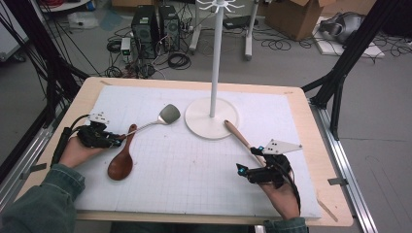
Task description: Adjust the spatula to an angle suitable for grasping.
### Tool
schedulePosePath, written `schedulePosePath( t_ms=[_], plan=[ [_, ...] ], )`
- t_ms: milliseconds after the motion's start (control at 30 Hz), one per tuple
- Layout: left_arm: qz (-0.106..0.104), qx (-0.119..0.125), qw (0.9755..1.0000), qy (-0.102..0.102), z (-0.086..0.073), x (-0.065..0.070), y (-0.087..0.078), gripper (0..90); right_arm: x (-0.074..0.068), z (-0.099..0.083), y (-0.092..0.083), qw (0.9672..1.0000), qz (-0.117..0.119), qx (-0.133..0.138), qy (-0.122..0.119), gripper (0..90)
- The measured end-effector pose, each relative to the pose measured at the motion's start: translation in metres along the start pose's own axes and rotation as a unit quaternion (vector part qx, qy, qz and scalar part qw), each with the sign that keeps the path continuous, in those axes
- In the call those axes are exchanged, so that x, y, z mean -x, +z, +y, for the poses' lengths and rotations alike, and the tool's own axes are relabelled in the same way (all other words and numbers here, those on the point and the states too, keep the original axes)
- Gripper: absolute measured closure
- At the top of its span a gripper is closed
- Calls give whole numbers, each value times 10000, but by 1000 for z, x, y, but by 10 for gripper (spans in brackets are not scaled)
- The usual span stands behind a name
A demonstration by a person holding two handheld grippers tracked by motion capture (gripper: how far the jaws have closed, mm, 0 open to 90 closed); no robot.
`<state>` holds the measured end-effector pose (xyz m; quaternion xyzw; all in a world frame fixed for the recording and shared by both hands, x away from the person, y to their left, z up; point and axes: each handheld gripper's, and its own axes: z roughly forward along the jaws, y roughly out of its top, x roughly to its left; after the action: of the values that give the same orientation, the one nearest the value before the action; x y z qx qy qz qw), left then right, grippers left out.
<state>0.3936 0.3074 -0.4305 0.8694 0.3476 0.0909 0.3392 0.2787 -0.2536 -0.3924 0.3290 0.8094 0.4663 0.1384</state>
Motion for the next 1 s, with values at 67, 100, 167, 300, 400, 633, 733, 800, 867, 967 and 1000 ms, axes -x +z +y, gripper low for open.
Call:
schedulePosePath(
  t_ms=[67, 100, 167, 300, 400, 633, 733, 800, 867, 967, 1000],
  plan=[
    [12, -36, 10000, 43, 0, 0, -1, 729, -1, 0, 1, 10000, 16, -21, -4, 177],
    [12, -36, 10000, 43, 0, 0, -1, 730, -1, 1, 1, 10000, 17, -34, -10, 177],
    [16, 24, 10000, 20, 0, 1, -2, 730, -1, 1, 1, 10000, 16, -23, -19, 177],
    [21, 19, 10000, 41, 1, 2, -5, 731, -1, 0, 0, 10000, 29, -23, 13, 177],
    [20, 7, 10000, 23, 1, 2, -7, 732, -1, 0, 1, 10000, 33, -9, -13, 177],
    [59, -107, 9998, 139, 5, 6, -14, 732, -1, 0, 3, 10000, 54, -26, -41, 177],
    [38, -117, 9998, 163, 6, 7, -15, 733, -2, 0, 3, 10000, 61, -44, -9, 177],
    [-12, -139, 9997, 202, 5, 9, -17, 732, -2, 1, 3, 10000, 61, -44, 5, 177],
    [-64, -158, 9996, 228, 6, 11, -17, 732, -2, 1, 3, 10000, 63, -49, 0, 177],
    [-148, -178, 9993, 279, 6, 14, -19, 732, -2, 1, 3, 10000, 63, -35, -32, 177],
    [-160, -183, 9992, 323, 6, 15, -19, 732, -2, 1, 3, 10000, 67, -41, -41, 177]
  ],
)
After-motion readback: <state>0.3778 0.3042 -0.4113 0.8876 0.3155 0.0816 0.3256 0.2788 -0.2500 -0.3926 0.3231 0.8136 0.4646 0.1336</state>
